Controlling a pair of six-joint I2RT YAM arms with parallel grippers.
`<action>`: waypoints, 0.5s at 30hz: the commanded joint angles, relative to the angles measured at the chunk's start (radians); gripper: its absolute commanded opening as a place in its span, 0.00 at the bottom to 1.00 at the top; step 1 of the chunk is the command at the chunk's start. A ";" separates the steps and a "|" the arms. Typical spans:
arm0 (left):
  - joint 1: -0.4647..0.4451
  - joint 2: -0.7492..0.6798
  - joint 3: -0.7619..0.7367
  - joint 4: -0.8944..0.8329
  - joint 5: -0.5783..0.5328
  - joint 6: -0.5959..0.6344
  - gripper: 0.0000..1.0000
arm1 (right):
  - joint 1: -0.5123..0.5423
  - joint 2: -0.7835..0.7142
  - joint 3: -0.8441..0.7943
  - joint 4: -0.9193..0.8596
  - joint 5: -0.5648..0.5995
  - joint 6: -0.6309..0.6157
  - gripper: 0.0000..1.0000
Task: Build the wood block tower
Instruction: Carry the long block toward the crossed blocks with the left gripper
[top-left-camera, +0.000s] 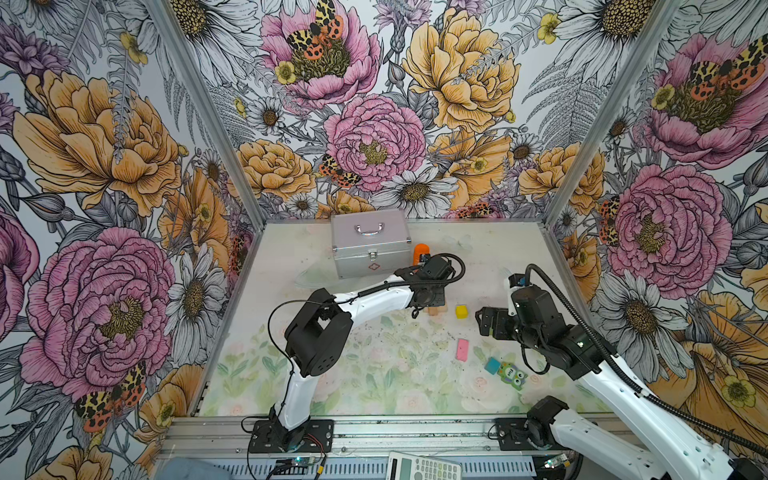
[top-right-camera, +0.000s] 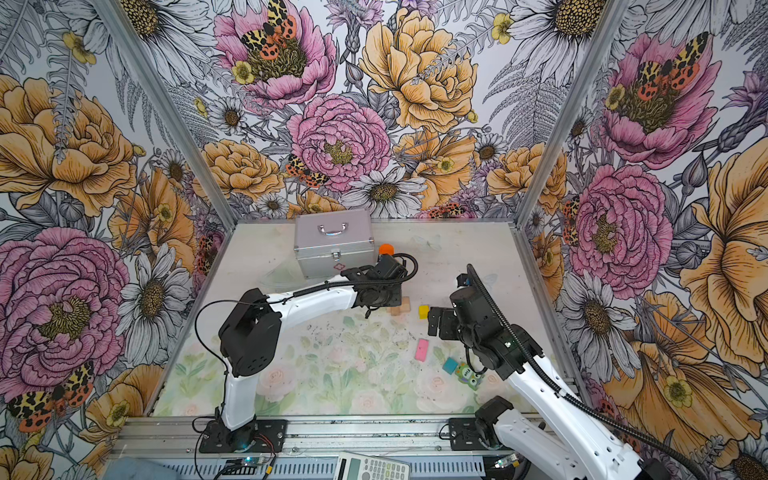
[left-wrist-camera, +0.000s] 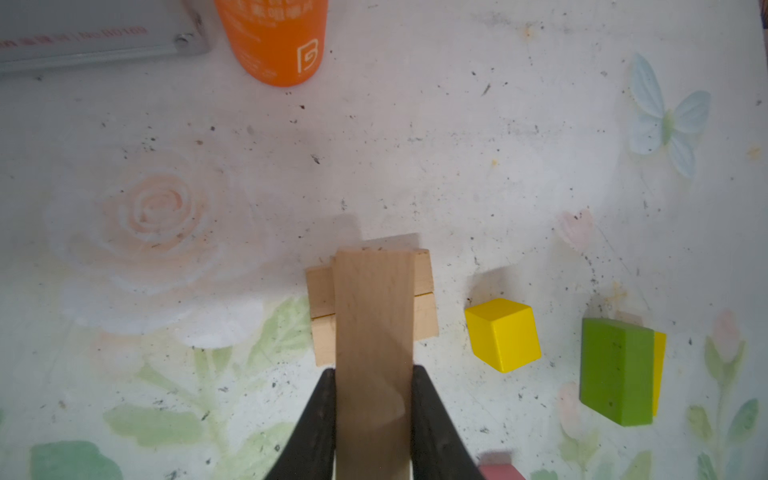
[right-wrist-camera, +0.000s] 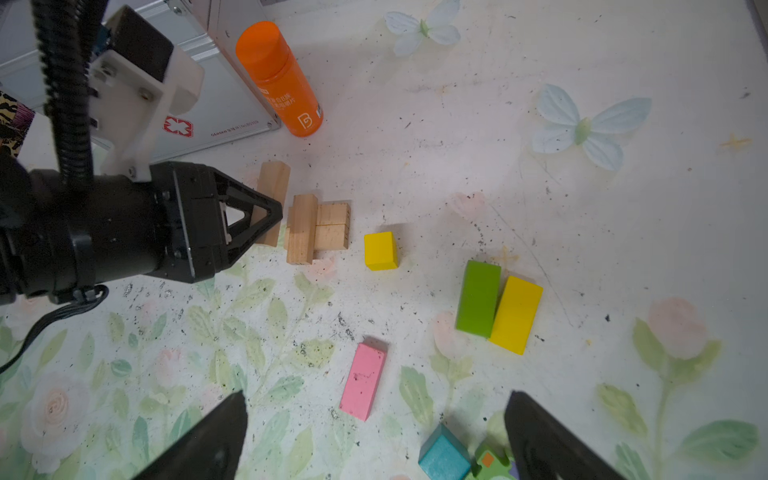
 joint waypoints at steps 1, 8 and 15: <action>-0.015 0.021 0.053 -0.007 0.014 -0.020 0.22 | -0.010 -0.023 -0.003 -0.008 -0.009 0.013 0.99; -0.027 0.086 0.111 -0.010 0.034 -0.031 0.22 | -0.028 -0.078 0.024 -0.048 -0.003 0.012 0.99; -0.033 0.125 0.143 -0.019 0.039 -0.033 0.22 | -0.042 -0.118 0.030 -0.084 0.010 0.017 0.99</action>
